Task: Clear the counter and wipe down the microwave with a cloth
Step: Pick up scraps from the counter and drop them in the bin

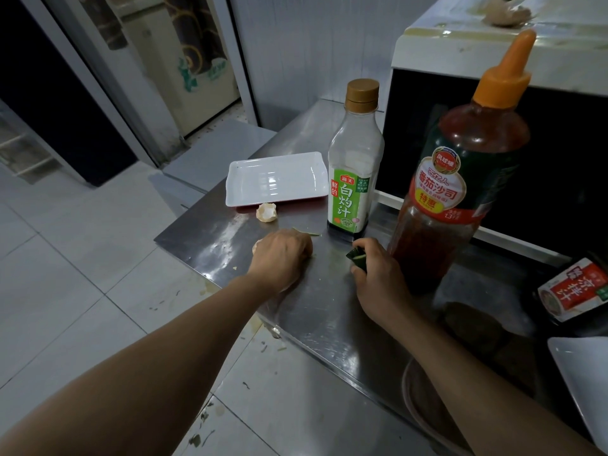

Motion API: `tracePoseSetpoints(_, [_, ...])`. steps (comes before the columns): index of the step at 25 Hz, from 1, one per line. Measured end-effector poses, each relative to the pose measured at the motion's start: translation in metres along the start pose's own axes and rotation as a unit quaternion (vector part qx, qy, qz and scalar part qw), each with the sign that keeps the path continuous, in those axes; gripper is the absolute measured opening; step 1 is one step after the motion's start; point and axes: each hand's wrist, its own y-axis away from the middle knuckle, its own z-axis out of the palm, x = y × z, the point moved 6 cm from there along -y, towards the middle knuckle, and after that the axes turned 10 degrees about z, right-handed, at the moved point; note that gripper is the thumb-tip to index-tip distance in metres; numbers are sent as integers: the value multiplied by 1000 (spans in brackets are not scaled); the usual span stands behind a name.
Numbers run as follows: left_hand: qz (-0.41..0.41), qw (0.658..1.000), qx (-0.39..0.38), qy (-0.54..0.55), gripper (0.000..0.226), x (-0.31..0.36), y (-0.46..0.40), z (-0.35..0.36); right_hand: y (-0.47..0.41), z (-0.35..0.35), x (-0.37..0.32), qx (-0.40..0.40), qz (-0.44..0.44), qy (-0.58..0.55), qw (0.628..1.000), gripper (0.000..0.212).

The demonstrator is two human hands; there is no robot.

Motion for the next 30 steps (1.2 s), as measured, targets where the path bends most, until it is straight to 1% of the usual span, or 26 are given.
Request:
tracePoseSetpoints(4, [-29,999,28,36,16,-6,-1,-5,0,1,0,-3,1,-1,1000,39])
tracePoseSetpoints(7, [-35,996,53,55,13,-8,-7,-12,-3,2,0,-5,15,-3,1000,38])
tracePoseSetpoints(13, [-40,994,65,80,13,-17,-30,-20,-8,2,-6,-5,9,0,1000,39])
tracePoseSetpoints(15, [-31,995,59,78,12,-18,-37,-18,-10,3,-6,-4,15,5,1000,40])
tracePoseSetpoints(19, [-4,997,23,75,12,-21,-45,-9,-13,3,-6,-2,17,23,1000,40])
tracePoseSetpoints(24, [4,992,47,115,14,-29,-43,-9,-16,3,-7,6,9,32,999,39])
tracePoseSetpoints(28, [18,992,16,126,19,-33,-42,-9,-17,3,-6,8,18,33,999,39])
tracePoseSetpoints(30, [18,992,13,124,20,-33,-41,-10,-17,3,-6,9,22,32,999,39])
